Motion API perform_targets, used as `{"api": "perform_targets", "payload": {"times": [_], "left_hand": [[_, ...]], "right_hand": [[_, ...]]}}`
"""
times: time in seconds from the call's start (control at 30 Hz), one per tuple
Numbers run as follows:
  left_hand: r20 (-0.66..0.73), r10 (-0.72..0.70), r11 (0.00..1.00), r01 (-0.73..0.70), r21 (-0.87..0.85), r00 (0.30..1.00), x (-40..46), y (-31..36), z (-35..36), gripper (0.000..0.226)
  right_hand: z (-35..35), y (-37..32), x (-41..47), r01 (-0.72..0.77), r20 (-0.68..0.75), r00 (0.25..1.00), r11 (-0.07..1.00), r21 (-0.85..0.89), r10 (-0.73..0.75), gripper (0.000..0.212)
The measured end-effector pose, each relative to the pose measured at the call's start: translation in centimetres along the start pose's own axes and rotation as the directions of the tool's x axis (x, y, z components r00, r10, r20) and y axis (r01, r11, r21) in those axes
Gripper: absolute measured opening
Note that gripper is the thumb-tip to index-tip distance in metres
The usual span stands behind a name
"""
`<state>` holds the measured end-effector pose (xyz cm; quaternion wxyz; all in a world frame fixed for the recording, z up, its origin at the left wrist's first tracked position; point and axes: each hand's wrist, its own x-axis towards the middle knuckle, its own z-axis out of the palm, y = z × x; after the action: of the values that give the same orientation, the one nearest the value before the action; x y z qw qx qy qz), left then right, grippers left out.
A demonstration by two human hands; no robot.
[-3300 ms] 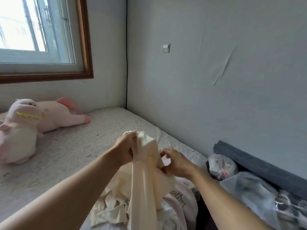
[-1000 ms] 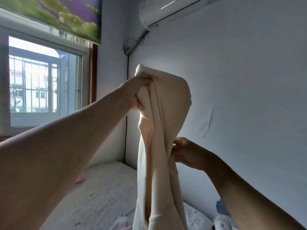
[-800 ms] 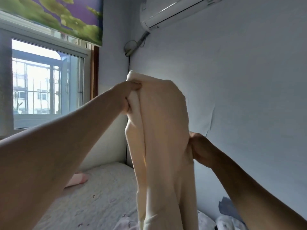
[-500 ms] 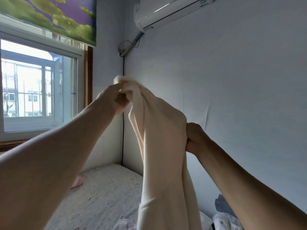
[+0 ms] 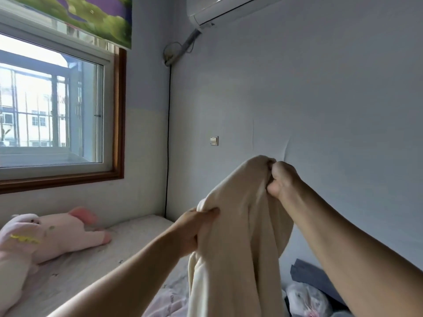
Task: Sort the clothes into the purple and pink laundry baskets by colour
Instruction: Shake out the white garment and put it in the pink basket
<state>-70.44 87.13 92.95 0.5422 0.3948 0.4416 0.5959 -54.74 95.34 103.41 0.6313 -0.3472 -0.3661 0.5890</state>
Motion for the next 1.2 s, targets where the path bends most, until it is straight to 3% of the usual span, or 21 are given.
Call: {"api": "perform_targets", "payload": {"times": [0.1, 0.17, 0.2, 0.23, 0.3, 0.33, 0.4, 0.47, 0.5, 0.53, 0.6, 0.67, 0.73, 0.77, 0.83, 0.87, 0.97, 1.03, 1.13, 1.2], "left_hand": [[-0.113, 0.038, 0.998, -0.032, 0.054, 0.993, 0.6, 1.1, -0.4, 0.017], [-0.151, 0.058, 0.997, -0.05, 0.058, 0.987, 0.8, 1.7, -0.1, 0.011], [-0.164, 0.072, 0.996, -0.063, 0.058, 0.984, 0.8, 2.1, 0.2, 0.007], [-0.175, 0.091, 0.995, -0.083, 0.054, 0.98, 0.9, 2.5, 0.4, 0.005], [-0.186, 0.155, 0.987, -0.146, 0.063, 0.97, 1.2, 3.4, 0.3, 0.007], [-0.197, 0.205, 0.976, -0.186, 0.112, 0.959, 1.3, 3.9, 0.0, 0.008], [-0.253, 0.339, 0.892, -0.223, 0.394, 0.906, 2.2, 4.5, -1.3, 0.01], [-0.3, 0.426, 0.702, -0.103, 0.705, 0.853, 2.8, 4.4, -2.9, 0.018], [-0.315, 0.43, 0.634, -0.035, 0.773, 0.846, 3.0, 4.3, -3.5, 0.025], [-0.323, 0.411, 0.603, 0.011, 0.797, 0.853, 3.2, 4.1, -3.8, 0.03], [-0.37, 0.344, 0.636, 0.076, 0.768, 0.863, 3.7, 4.0, -3.9, 0.036], [-0.421, 0.272, 0.689, 0.131, 0.713, 0.865, 4.0, 4.1, -4.2, 0.062], [-0.366, 0.232, 0.723, 0.092, 0.685, 0.901, 4.2, 4.6, -4.5, 0.066], [-0.294, 0.216, 0.743, 0.039, 0.668, 0.931, 4.0, 4.8, -4.4, 0.059], [-0.092, 0.138, 0.74, -0.041, 0.671, 0.986, 2.7, 5.1, -3.8, 0.05], [0.01, 0.093, 0.704, -0.073, 0.707, 0.996, 2.1, 5.0, -3.6, 0.054], [0.277, -0.083, 0.48, -0.205, 0.853, 0.957, 0.2, 4.8, -2.7, 0.065], [0.302, -0.164, 0.173, -0.275, 0.946, 0.939, 0.3, 4.6, -2.8, 0.055], [0.245, 0.093, -0.249, -0.216, 0.944, 0.965, 0.4, 5.2, -3.0, 0.025], [0.269, 0.231, -0.407, -0.158, 0.9, 0.935, 1.1, 5.5, -3.1, 0.023]], "right_hand": [[-1.7, 0.9, 0.1, -0.096, 0.155, 0.982, 0.993, -0.068, 0.106, 0.021], [-2.7, 1.5, -0.6, -0.133, 0.359, 0.899, 0.939, -0.318, 0.25, 0.007], [-3.1, 2.1, -0.9, -0.07, 0.449, 0.838, 0.878, -0.474, 0.31, 0.012], [-3.7, 2.7, -0.7, 0.014, 0.505, 0.784, 0.803, -0.596, 0.361, 0.034], [-4.7, 3.8, -0.3, 0.093, 0.539, 0.732, 0.721, -0.686, 0.418, 0.067], [-5.2, 3.9, -0.1, 0.104, 0.541, 0.733, 0.718, -0.688, 0.413, 0.071], [-5.8, 3.4, 0.7, 0.085, 0.504, 0.805, 0.781, -0.618, 0.312, 0.069], [-6.0, 2.5, 1.2, 0.061, 0.431, 0.886, 0.877, -0.477, 0.173, 0.062], [-5.9, 2.3, 1.3, 0.065, 0.417, 0.9, 0.906, -0.417, 0.127, 0.056], [-5.6, 2.2, 1.0, 0.071, 0.427, 0.898, 0.922, -0.381, 0.108, 0.049], [-4.9, 2.6, 0.4, 0.054, 0.485, 0.864, 0.934, -0.353, 0.133, 0.035], [-4.6, 2.5, -0.4, 0.025, 0.549, 0.811, 0.925, -0.38, 0.204, 0.024], [-5.0, 2.2, -0.7, 0.144, 0.603, 0.747, 0.816, -0.559, 0.281, 0.017], [-5.3, 2.1, -0.6, 0.272, 0.603, 0.742, 0.689, -0.672, 0.294, 0.023], [-5.4, 2.6, -0.4, 0.461, 0.564, 0.803, 0.396, -0.794, 0.194, 0.02], [-5.2, 2.8, -0.3, 0.483, 0.538, 0.838, 0.336, -0.809, 0.09, 0.016], [-5.0, 3.0, 0.5, 0.491, 0.51, 0.858, 0.385, -0.781, -0.06, 0.021], [-5.6, 3.0, 1.0, 0.426, 0.496, 0.868, 0.505, -0.751, 0.007, 0.025], [-6.3, 3.8, 1.3, 0.194, 0.452, 0.886, 0.798, -0.571, 0.108, 0.029], [-6.0, 4.0, 1.3, 0.048, 0.417, 0.897, 0.908, -0.415, 0.143, 0.023]]}}
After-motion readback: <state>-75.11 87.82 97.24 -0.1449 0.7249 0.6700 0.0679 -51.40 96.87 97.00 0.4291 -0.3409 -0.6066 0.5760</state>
